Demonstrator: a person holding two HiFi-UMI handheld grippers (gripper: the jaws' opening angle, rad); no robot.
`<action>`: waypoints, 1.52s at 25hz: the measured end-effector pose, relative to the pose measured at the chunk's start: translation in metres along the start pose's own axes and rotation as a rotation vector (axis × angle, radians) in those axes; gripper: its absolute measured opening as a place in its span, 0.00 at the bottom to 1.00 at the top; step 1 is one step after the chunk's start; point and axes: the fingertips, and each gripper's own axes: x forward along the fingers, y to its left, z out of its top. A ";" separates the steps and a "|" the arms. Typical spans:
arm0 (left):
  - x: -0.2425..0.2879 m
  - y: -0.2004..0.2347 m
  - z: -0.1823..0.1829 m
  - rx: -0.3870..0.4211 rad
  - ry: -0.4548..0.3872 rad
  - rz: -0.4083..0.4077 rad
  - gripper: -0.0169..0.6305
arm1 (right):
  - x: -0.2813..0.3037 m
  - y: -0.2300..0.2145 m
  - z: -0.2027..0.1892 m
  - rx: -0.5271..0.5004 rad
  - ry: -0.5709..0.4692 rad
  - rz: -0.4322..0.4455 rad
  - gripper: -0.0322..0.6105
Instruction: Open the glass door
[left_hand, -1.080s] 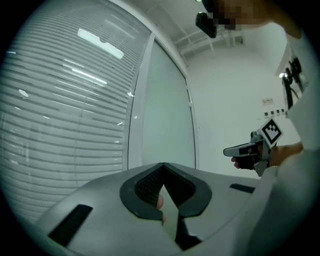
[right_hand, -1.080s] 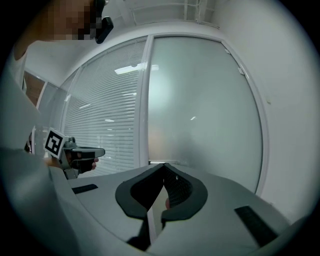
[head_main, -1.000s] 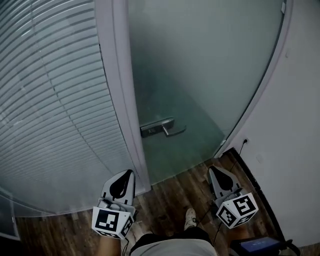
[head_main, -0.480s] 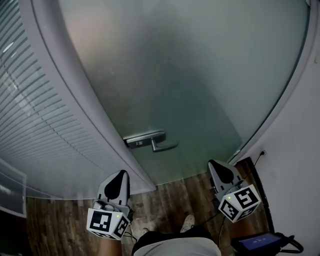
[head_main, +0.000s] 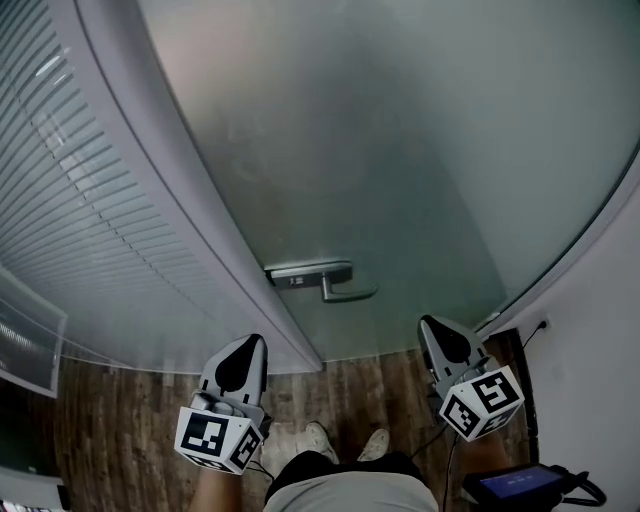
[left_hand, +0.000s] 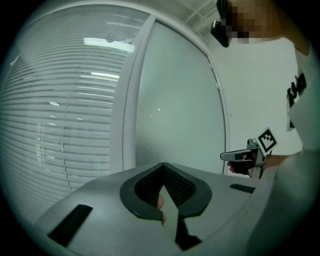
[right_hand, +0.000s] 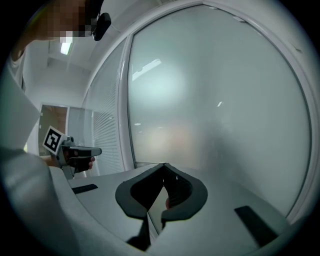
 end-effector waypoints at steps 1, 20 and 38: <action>0.000 0.005 0.001 -0.003 -0.005 0.001 0.02 | 0.004 0.004 0.000 -0.005 0.007 0.003 0.05; 0.012 0.080 -0.010 -0.040 -0.047 -0.080 0.02 | 0.059 0.057 0.020 -0.108 0.032 -0.063 0.05; 0.025 0.020 -0.023 -0.055 0.043 0.092 0.02 | 0.089 0.001 -0.013 -0.184 0.212 0.228 0.09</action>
